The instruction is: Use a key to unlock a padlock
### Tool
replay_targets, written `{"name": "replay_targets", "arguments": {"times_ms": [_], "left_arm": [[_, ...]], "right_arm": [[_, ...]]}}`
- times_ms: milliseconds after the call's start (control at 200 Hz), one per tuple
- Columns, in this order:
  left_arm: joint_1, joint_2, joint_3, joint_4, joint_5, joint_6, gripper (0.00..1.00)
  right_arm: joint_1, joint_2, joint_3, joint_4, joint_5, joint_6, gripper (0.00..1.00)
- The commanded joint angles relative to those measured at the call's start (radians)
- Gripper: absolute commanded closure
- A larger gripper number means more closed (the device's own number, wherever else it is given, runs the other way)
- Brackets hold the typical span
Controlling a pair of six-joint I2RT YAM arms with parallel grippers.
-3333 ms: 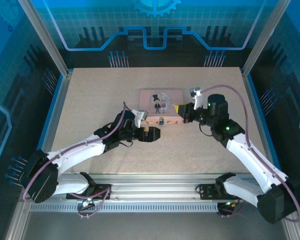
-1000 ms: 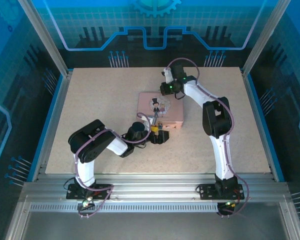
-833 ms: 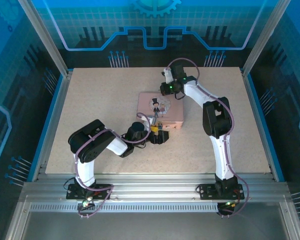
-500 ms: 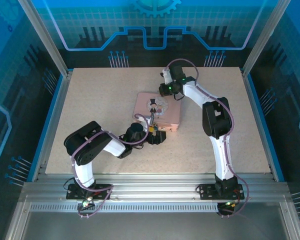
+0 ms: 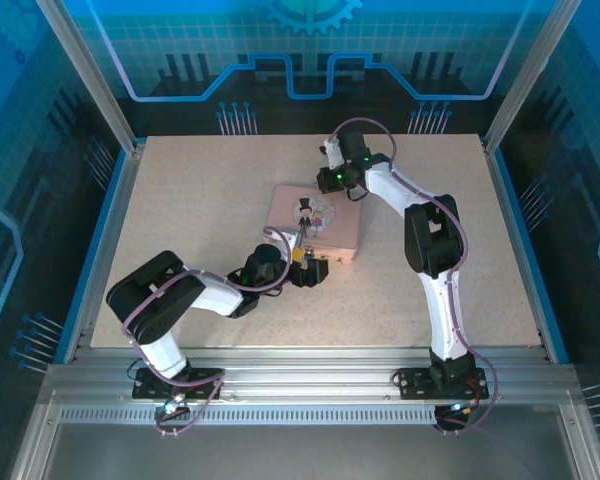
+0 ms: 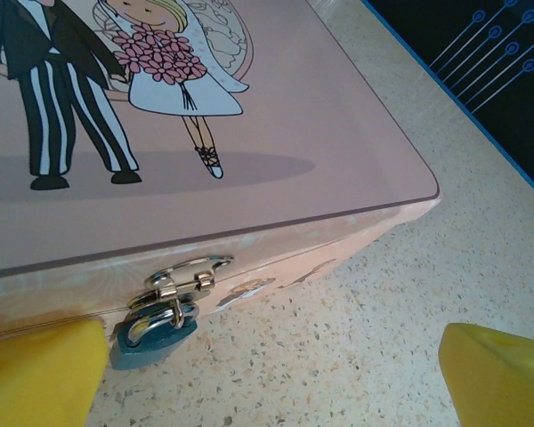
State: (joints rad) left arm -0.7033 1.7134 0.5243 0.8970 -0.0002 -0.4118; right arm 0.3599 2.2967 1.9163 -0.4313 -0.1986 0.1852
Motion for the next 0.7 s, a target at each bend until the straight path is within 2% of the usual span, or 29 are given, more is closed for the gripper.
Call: {"name": "replay_targets", "arguments": {"times_ms": [0, 410, 620, 695], "left_arm": [[0.003, -0.001, 0.009, -0.019, -0.021, 0.039, 0.03], [0.003, 0.151, 0.066, 0.106, 0.011, 0.004, 0.01], [0.002, 0.2, 0.096, 0.195, 0.103, 0.011, 0.02], [0.01, 0.212, 0.098, 0.235, 0.141, -0.003, 0.06]], "right_arm": [[0.023, -0.029, -0.025, -0.071, -0.028, -0.015, 1.0], [0.035, -0.024, -0.03, -0.069, -0.041, -0.016, 1.0], [0.048, -0.033, -0.06, -0.051, -0.048, -0.018, 1.0], [0.05, -0.033, -0.066, -0.051, -0.05, -0.018, 1.0]]}}
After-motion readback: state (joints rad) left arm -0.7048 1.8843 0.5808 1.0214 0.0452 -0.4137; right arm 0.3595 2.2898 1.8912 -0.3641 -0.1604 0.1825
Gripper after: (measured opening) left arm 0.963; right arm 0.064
